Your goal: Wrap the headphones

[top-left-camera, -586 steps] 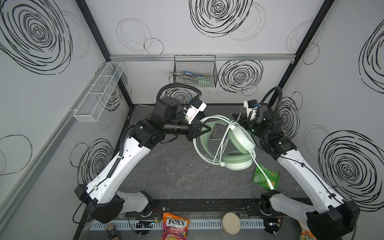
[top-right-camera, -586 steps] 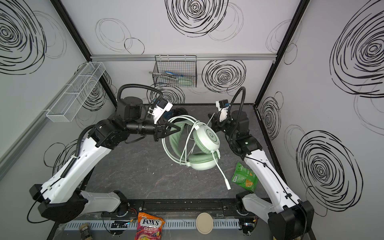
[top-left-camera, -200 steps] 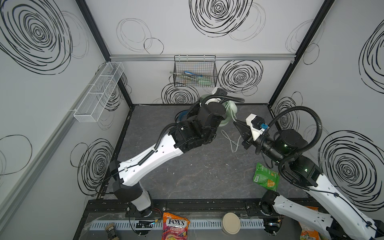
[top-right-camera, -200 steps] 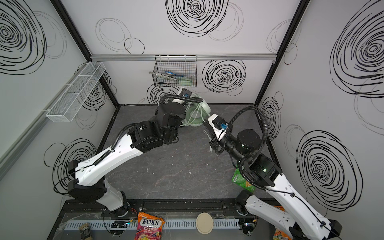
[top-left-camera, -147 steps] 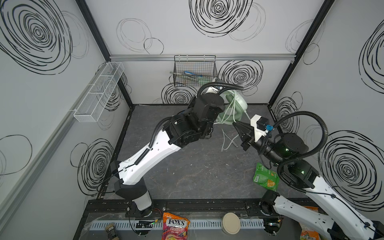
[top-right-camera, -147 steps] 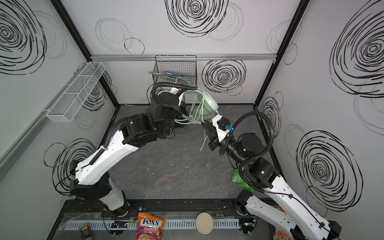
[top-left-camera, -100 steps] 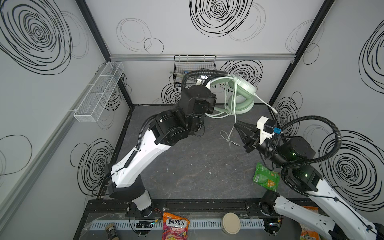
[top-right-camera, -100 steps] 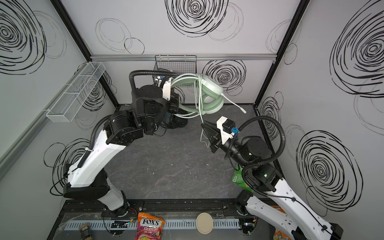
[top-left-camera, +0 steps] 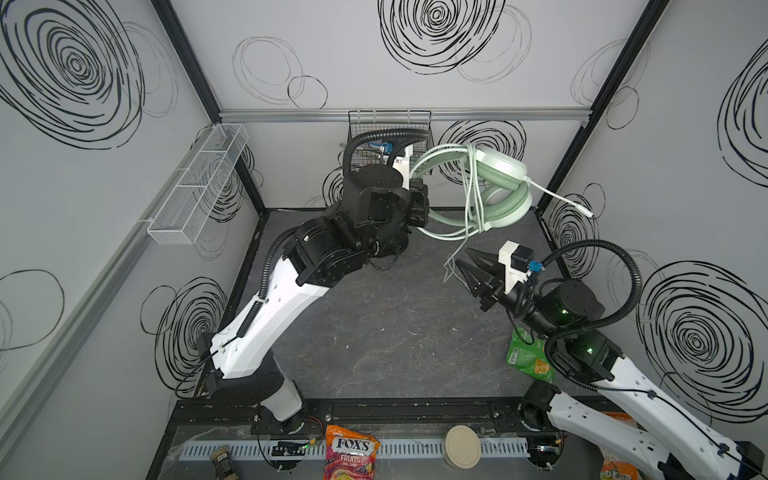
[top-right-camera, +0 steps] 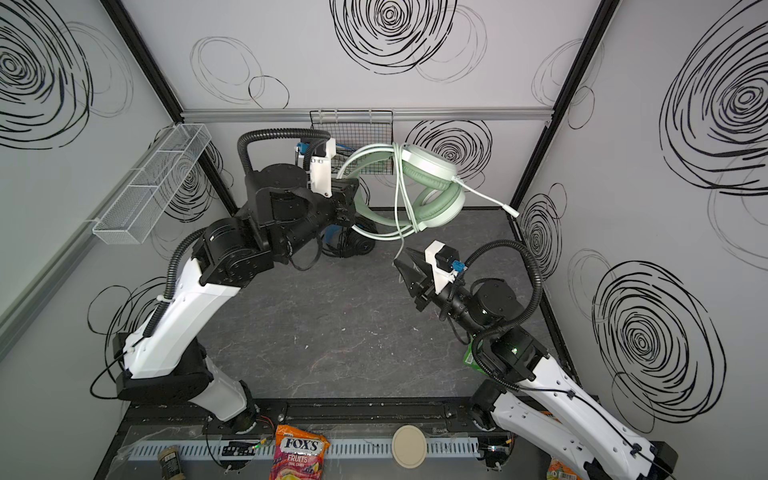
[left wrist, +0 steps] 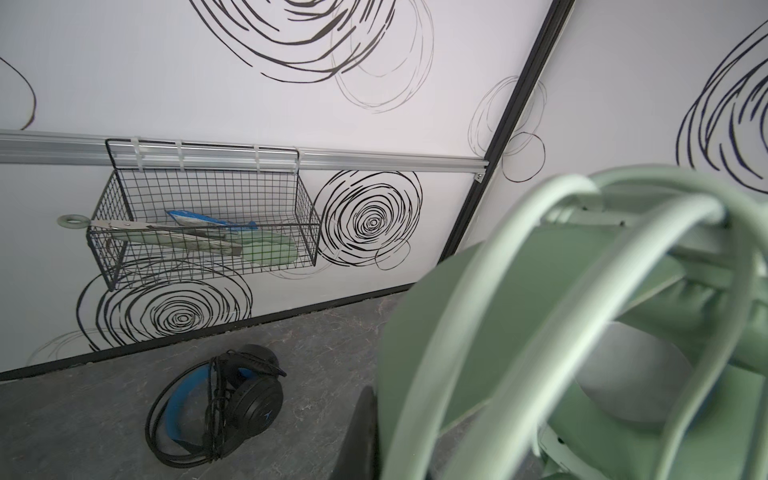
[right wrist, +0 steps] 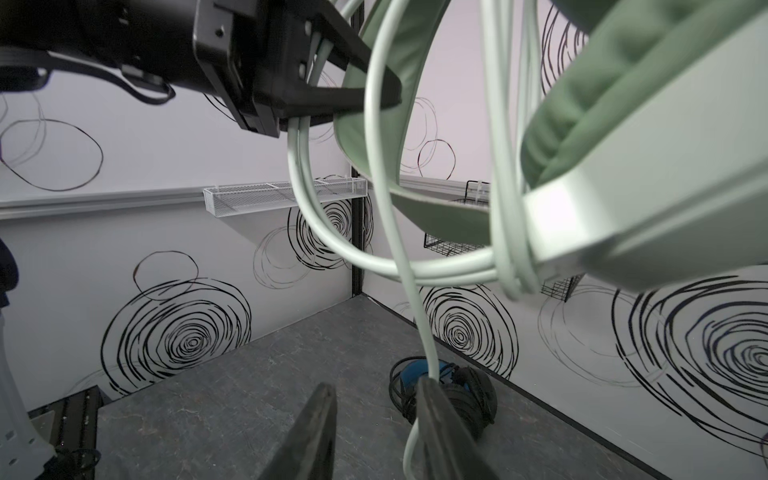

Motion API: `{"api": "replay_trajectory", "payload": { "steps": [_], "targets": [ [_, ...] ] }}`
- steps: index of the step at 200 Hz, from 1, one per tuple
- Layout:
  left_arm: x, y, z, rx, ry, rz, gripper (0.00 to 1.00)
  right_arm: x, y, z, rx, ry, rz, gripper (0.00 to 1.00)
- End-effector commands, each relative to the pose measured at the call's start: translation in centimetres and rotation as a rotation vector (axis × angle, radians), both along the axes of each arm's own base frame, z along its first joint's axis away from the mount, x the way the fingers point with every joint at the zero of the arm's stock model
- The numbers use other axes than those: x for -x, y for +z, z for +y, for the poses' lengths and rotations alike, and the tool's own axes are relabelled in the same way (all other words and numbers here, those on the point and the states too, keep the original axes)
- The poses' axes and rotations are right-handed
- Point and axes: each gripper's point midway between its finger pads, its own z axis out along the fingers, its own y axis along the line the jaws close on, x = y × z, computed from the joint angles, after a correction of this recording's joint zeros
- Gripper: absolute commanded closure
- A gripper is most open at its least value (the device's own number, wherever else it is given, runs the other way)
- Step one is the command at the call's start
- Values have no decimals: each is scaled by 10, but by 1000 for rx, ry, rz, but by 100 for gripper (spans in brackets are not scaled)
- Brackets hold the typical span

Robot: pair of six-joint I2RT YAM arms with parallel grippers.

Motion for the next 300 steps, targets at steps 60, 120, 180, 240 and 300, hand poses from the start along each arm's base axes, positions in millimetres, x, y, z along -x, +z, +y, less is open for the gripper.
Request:
{"api": "replay_trajectory", "payload": {
  "steps": [60,120,180,240,300],
  "targets": [
    [16,61,17,288,-69,-80,100,-24,-26,-23,-127,-51,76,31],
    [15,68,30,302,-60,-91,100,-31,-84,-12,-104,143,154,26],
    [9,65,33,307,-72,-75,100,-28,-113,-5,-19,178,218,22],
    [10,61,32,330,-96,-63,100,-58,-153,-3,12,96,295,21],
    [12,61,37,351,-112,-54,100,-75,-182,5,49,77,362,21]
  ]
}}
